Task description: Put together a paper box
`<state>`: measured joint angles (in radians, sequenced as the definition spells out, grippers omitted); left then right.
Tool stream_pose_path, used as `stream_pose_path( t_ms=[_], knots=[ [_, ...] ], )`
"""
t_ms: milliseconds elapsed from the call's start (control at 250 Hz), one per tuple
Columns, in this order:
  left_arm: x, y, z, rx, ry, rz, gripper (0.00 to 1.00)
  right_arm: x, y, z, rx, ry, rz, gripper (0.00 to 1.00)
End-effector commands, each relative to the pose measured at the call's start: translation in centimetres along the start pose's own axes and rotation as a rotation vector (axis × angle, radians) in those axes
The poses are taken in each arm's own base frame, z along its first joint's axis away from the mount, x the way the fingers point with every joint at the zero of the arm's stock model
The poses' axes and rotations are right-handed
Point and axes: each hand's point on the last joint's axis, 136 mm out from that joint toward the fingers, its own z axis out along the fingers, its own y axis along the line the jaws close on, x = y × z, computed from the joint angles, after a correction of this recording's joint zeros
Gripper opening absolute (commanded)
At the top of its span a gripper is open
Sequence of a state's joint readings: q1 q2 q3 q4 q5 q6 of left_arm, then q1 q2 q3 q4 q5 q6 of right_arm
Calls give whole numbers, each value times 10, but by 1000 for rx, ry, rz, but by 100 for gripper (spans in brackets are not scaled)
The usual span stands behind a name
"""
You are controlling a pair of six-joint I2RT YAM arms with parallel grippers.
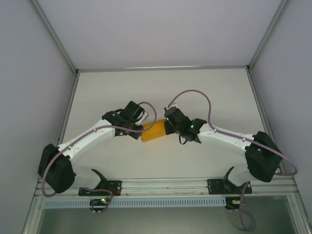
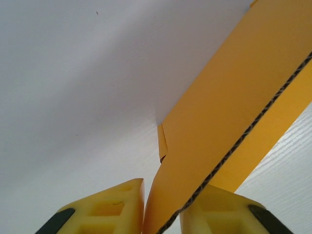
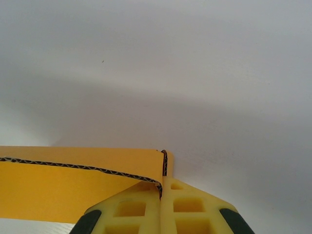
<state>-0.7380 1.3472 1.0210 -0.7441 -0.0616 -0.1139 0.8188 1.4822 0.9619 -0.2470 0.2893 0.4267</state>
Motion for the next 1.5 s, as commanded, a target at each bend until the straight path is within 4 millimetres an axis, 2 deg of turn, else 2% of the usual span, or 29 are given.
stream_pose_path(
  t_ms=[0,84,160,288,527,611,743,799,919,1010,1142,1278,1498],
  knots=[
    [-15,-6,-9,33,-39,-38,25,85,-24,10,113,308,-99,0],
    [-18,-7,-13,38,-46,-65,28,84,-24,10,123,314,-107,0],
    [-14,-2,-15,12,-35,-83,42,84,-24,9,125,315,-111,0],
    [-11,8,-21,-39,-36,-98,42,85,-23,9,123,317,-110,0],
    [-18,5,-28,-21,-63,-133,14,84,-23,8,126,321,-113,0],
    [-21,5,-28,-15,-68,-191,0,83,-22,9,130,320,-113,0],
    [-17,13,-29,-67,-26,-423,0,83,-27,4,185,330,-109,0],
    [-13,9,-24,-48,-11,-504,0,82,-28,1,207,326,-97,0],
    [-2,15,-13,-91,2,-669,0,80,-27,-1,232,306,-55,0],
    [4,21,-5,-119,-11,-766,0,77,-24,-4,250,285,-52,0],
    [2,22,0,-104,-55,-843,0,76,-20,-7,250,266,-58,0],
    [1,14,8,-83,-57,-790,0,77,-20,-8,242,250,-51,0],
    [16,23,1,-177,-7,-602,0,81,-22,-6,243,252,-81,0]
  ],
)
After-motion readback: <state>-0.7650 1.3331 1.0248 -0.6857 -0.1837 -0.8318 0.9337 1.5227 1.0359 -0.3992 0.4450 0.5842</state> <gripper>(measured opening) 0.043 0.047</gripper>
